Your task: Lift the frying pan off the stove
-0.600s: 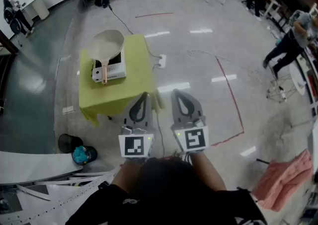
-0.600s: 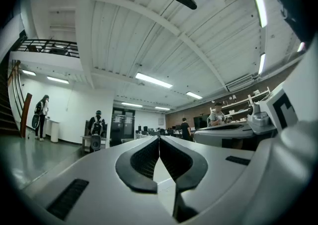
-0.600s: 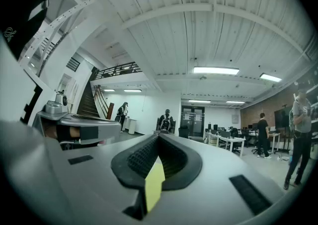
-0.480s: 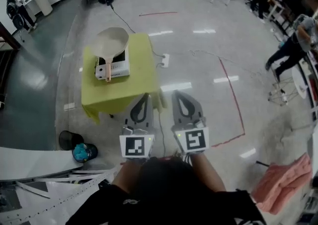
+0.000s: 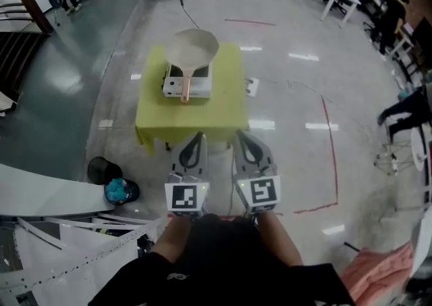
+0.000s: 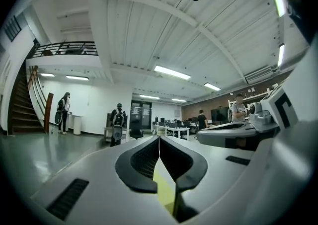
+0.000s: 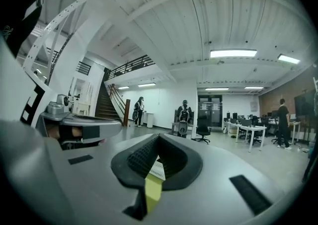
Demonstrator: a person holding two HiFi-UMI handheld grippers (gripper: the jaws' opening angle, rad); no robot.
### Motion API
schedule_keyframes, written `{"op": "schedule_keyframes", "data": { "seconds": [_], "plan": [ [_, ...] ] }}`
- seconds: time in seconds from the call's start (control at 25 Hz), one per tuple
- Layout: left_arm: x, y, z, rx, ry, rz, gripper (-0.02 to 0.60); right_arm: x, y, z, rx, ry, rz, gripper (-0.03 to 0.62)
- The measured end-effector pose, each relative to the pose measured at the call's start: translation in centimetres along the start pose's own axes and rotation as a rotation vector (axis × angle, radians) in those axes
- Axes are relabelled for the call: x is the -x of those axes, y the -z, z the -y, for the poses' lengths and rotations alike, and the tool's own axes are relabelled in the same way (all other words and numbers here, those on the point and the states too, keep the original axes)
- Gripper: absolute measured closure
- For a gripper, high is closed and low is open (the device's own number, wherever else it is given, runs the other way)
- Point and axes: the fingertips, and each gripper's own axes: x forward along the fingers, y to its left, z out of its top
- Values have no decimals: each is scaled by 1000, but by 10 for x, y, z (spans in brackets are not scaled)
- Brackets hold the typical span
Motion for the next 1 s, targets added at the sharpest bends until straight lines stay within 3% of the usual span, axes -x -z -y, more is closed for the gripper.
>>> {"op": "schedule_keyframes", "data": {
  "seconds": [0.16, 0.4, 0.64, 1.0],
  "plan": [
    [9, 6, -38, -12, -24, -12, 537, -16, 2, -24, -38, -12, -2, 579],
    [-2, 23, -63, 14, -25, -41, 535, -36, 21, -22, -41, 1, -64, 579],
    [-43, 40, -83, 14, -11, -76, 535, -88, 34, -15, -60, -34, -64, 579],
    [-126, 68, -133, 65, -77, -178, 535, -195, 50, 17, -147, -126, -103, 579]
  ]
}}
